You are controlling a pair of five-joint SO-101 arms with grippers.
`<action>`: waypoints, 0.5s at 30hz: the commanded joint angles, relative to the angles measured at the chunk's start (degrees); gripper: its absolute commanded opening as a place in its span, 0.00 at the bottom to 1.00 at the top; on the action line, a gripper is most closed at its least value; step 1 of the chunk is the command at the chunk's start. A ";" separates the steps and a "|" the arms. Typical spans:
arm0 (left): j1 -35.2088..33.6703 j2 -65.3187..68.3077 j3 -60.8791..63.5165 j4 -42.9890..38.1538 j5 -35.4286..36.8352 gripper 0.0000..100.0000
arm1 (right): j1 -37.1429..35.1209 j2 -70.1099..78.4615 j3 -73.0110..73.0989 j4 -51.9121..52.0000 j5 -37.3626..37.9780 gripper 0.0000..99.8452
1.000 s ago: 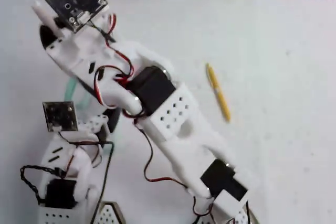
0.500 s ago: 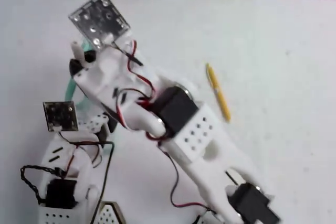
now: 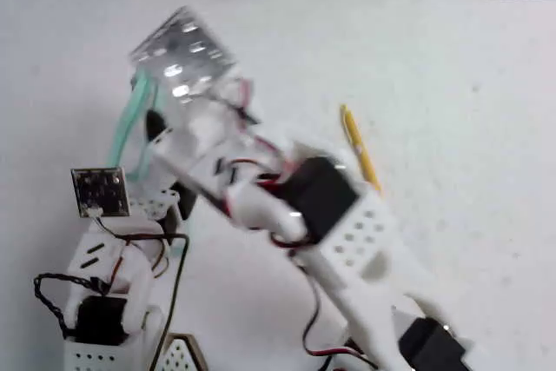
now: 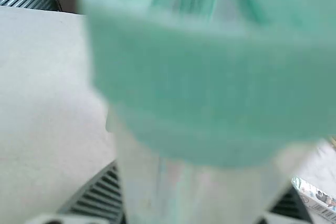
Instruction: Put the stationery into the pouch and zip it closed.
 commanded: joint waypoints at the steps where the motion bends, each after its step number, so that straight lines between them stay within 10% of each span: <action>1: 0.57 -0.04 -2.02 0.18 0.26 0.27 | 5.49 -2.86 -2.81 2.59 0.62 0.30; 15: -4.09 -0.04 -1.93 -1.41 0.62 0.27 | 13.58 13.58 21.36 -8.66 10.11 0.18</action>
